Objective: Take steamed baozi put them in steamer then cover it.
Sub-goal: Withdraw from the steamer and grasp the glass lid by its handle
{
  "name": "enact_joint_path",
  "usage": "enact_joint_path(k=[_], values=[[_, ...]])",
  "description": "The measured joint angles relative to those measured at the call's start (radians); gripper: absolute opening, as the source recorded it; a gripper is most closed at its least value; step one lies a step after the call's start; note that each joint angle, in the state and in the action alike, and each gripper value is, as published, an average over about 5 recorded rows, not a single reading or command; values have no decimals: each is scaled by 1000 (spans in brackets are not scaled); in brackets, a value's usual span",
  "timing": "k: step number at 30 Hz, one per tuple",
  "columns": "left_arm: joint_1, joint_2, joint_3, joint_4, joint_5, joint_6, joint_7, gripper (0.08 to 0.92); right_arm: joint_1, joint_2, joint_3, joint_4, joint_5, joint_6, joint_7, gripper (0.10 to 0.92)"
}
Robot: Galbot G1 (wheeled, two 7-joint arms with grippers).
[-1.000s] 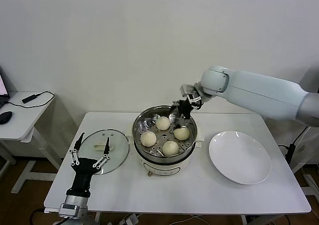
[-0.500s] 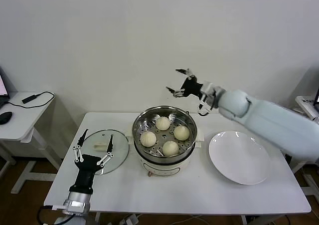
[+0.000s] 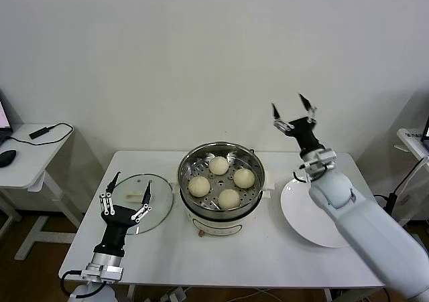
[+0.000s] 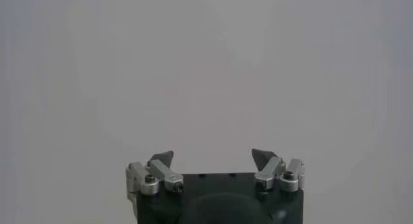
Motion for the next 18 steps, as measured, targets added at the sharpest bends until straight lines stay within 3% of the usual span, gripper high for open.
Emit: enact_joint_path(k=[8, 18], values=[[-31, 26, -17, 98, 172, 18, -3, 823, -278, 135, 272, 13, -87, 54, 14, 823], [-89, 37, -29, 292, 457, 23, -8, 823, -497, 259, 408, 15, -164, 97, -11, 823]])
